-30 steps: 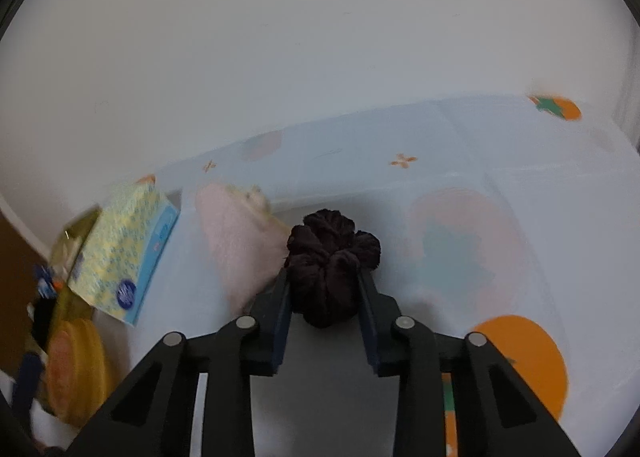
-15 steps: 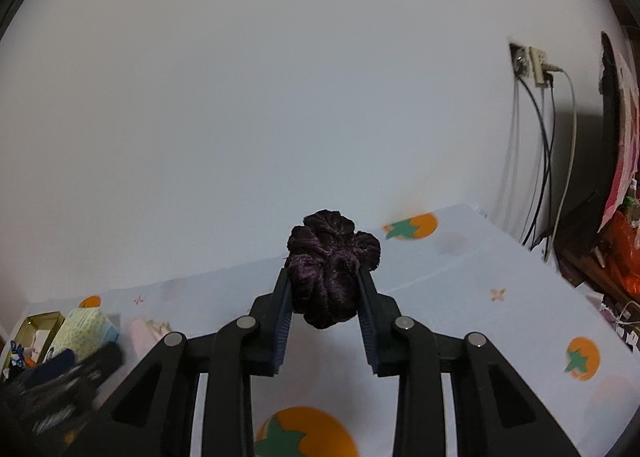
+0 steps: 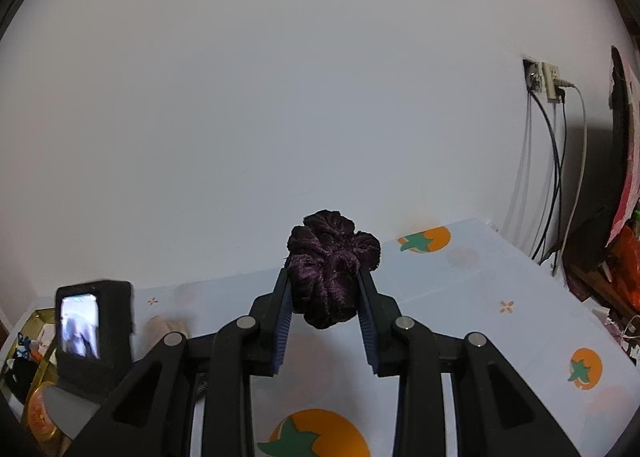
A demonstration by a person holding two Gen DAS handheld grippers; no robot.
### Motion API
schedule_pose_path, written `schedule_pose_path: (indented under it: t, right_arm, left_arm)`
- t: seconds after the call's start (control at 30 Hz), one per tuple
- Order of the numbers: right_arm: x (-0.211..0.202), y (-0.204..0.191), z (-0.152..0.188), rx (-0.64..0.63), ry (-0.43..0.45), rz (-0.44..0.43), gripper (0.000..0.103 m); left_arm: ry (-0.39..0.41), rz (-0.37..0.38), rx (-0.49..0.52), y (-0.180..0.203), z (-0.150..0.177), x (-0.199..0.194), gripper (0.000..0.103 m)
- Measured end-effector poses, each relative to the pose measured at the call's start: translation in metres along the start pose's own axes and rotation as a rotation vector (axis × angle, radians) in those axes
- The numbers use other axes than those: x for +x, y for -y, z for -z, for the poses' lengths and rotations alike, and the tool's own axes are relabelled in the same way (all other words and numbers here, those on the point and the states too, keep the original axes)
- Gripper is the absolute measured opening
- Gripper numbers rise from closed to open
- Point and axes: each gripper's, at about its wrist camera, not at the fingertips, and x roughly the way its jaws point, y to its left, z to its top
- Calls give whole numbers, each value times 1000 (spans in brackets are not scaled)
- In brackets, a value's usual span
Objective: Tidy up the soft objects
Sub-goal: 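Grasp the purple scrunchie with the right tool while the left tool grasps the pink sock, then lift the scrunchie and pink sock and carry both toward the gold tray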
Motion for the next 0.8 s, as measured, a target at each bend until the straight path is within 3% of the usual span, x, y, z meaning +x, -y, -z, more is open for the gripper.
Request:
schedule_pose_path:
  t: [0.03,0.1,0.13,0.23,0.4,0.53,0.8]
  right_arm:
    - [1,-1,1,1,-4,-3,33]
    - [2,-2,3,4,-11,-7,33]
    - [4,-1,3,9,-19,-13,33]
    - [9,3,4,38,-39,-22,33]
    - [9,7,5,55,-28,-29,33]
    - [4,1,9,25,13,-40,33]
    - [-4,-17,30,2,16,-16,33]
  left_arm:
    - [4,5,5,1,1,-1,28]
    - [8,55,29,2,5,-5,12]
    - [8,91,31,3,5,-6,9]
    - [66,177,28,-6,12,-23,8]
    - [306,114,182,-4,35,-82,8]
    - [410,111,237,-12,61,-114,9]
    - [463,103,276,-29,82,-137,9]
